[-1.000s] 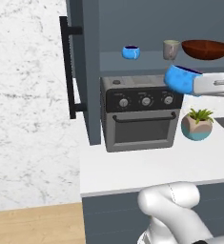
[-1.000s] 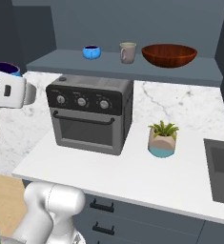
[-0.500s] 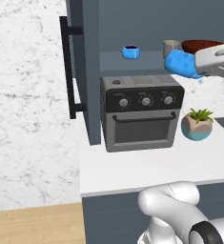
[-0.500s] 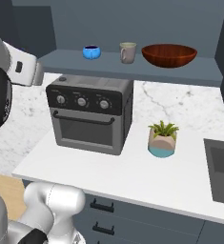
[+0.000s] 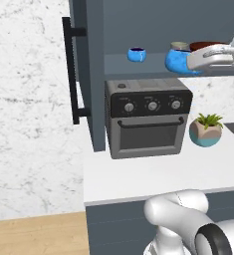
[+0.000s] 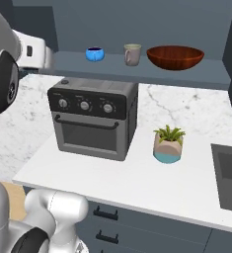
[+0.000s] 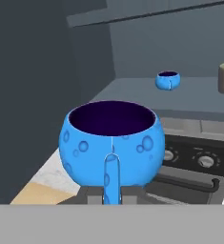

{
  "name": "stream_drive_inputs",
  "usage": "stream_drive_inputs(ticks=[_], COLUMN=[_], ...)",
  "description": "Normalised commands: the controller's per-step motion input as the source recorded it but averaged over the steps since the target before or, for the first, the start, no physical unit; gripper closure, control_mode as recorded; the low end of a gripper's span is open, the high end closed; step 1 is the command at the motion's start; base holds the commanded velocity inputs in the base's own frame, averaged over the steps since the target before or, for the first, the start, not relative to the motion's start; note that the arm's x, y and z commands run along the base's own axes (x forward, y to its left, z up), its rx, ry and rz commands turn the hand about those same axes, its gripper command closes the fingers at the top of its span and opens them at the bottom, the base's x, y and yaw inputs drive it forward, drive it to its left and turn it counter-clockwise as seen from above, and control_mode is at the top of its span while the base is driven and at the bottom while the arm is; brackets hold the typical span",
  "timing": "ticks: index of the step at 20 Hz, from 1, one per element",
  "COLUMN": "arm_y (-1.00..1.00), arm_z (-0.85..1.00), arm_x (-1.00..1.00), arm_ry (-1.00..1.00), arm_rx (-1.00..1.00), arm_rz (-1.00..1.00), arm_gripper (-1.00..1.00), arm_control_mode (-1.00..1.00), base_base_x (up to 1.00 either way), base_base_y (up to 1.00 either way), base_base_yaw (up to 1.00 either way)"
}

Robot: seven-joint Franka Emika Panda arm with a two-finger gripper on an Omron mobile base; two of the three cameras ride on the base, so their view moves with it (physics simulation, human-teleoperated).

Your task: Gather all objects into one cabinet and sort the glasses and bowls to opposite sides.

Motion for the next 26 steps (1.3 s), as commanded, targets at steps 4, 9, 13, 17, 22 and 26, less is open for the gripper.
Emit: stream_drive_inputs(ticks=[4,9,13,17,22,26], arm_y=[-0.01,-0.16,-0.3,-0.32,-0.21,-0.09], arm_z=[-0.01,-0.16,-0.18,-0.18,-0.29,-0.14], arm_x=[0.35,0.26,0.27,0.34,0.45,0.66], arm_ry=[-0.13,-0.02,0.0,0.0,0.0,0.0], arm_rx=[-0.14,0.01,0.08,0.04,0.0,0.0], arm_rz=[-0.04,-0.03,-0.02,-0.02,-0.01,0.0], arm_gripper=[1.0,1.0,1.0,1.0,1.0,1.0], arm_control_mode=[-1.0,-1.0,-1.0,-1.0,-1.0,-1.0], base_base_x=[0.0,0.0,0.0,0.0,0.0,0.0], base_base_y=[0.0,0.0,0.0,0.0,0.0,0.0], base_base_yaw=[0.0,0.0,0.0,0.0,0.0,0.0])
